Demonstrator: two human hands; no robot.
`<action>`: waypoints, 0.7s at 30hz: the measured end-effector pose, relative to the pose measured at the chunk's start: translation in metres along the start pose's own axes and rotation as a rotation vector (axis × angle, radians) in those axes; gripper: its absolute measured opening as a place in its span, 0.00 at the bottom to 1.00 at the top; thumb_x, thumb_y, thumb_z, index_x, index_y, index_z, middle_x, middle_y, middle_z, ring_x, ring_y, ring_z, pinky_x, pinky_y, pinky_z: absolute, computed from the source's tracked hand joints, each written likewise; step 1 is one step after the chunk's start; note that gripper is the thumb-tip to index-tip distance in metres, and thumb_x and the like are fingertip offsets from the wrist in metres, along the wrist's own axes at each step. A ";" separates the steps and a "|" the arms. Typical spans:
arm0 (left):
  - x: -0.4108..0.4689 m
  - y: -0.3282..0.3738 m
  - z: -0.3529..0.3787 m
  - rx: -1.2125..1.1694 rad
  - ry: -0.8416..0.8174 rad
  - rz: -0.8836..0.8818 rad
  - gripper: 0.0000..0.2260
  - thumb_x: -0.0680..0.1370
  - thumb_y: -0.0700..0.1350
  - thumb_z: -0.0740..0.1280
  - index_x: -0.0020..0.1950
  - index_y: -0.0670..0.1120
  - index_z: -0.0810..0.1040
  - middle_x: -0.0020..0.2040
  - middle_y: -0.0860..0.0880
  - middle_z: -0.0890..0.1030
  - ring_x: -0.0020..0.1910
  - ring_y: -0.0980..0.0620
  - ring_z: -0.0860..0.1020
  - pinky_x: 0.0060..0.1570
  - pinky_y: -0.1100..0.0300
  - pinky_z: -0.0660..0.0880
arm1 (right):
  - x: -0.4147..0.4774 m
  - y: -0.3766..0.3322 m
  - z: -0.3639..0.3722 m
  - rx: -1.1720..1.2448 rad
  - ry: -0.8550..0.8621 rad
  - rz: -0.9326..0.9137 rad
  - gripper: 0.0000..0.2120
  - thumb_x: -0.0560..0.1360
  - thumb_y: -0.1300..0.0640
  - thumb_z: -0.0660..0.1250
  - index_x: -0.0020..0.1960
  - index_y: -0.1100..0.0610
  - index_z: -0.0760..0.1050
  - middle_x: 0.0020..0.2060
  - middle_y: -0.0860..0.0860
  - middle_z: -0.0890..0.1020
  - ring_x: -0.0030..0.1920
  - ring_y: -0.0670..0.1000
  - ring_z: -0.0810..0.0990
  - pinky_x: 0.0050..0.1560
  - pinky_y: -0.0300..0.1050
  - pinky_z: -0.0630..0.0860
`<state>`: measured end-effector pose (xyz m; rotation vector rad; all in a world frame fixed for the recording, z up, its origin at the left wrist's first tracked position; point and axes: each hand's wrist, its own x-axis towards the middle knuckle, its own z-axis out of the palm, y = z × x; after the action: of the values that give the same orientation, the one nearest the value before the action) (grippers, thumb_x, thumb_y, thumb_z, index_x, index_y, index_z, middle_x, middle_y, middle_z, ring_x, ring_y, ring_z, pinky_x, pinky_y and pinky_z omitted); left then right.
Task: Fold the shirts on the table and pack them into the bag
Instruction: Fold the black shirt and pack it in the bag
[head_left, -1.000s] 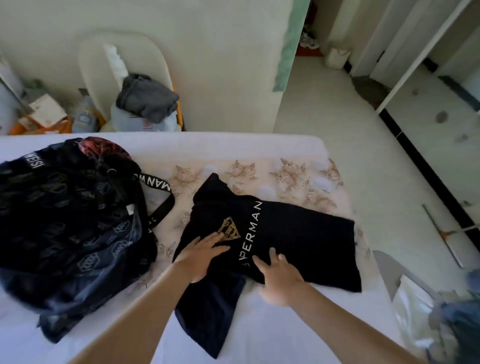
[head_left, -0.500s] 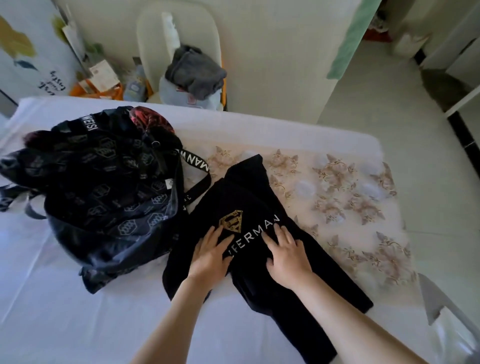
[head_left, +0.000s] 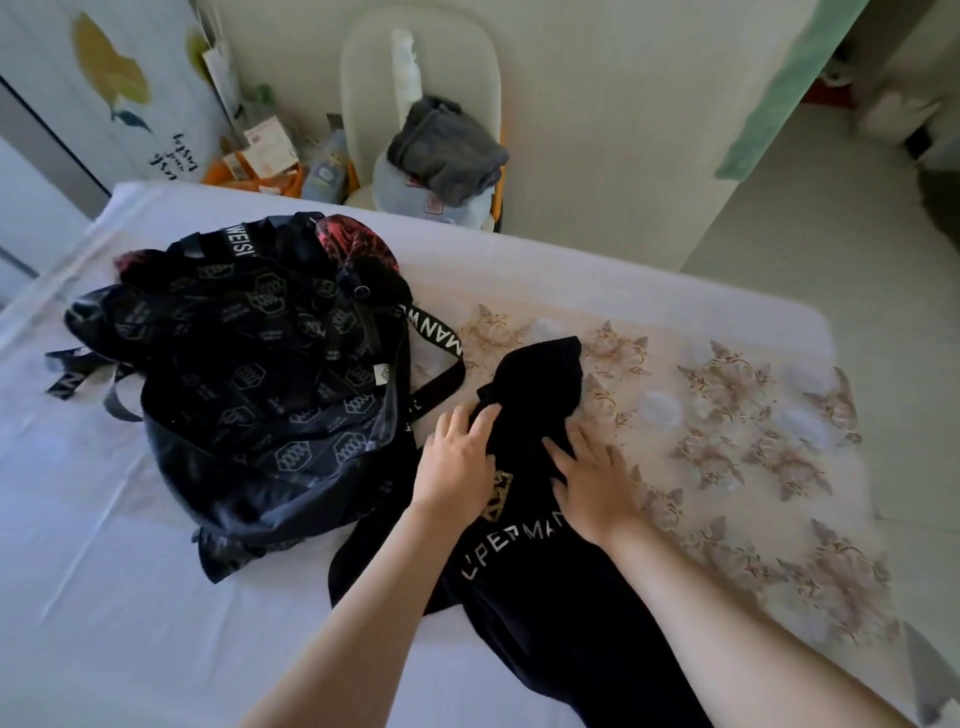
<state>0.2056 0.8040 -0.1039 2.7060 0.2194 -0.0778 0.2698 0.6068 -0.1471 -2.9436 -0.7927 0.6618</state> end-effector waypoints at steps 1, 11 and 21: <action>0.006 -0.003 0.001 0.019 -0.079 -0.032 0.31 0.80 0.45 0.64 0.79 0.53 0.52 0.77 0.48 0.56 0.75 0.45 0.56 0.68 0.48 0.67 | -0.004 0.004 0.006 -0.037 -0.012 -0.029 0.29 0.83 0.43 0.50 0.81 0.47 0.49 0.81 0.53 0.47 0.80 0.56 0.44 0.76 0.58 0.52; 0.006 -0.003 0.046 0.053 -0.307 0.114 0.25 0.81 0.52 0.63 0.77 0.51 0.64 0.78 0.50 0.58 0.78 0.49 0.50 0.74 0.52 0.54 | -0.035 0.040 -0.021 -0.373 0.150 0.435 0.13 0.71 0.46 0.67 0.47 0.54 0.81 0.52 0.56 0.77 0.59 0.60 0.71 0.69 0.68 0.56; 0.015 -0.022 0.014 0.086 -0.358 -0.150 0.21 0.77 0.37 0.63 0.68 0.47 0.65 0.63 0.46 0.72 0.61 0.44 0.73 0.56 0.51 0.74 | 0.053 0.016 -0.056 -0.224 0.091 -0.208 0.35 0.76 0.71 0.60 0.79 0.51 0.56 0.77 0.56 0.60 0.69 0.59 0.68 0.63 0.53 0.73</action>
<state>0.2165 0.8199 -0.1272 2.6964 0.3153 -0.6222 0.3414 0.6233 -0.1193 -2.9954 -1.2147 0.4490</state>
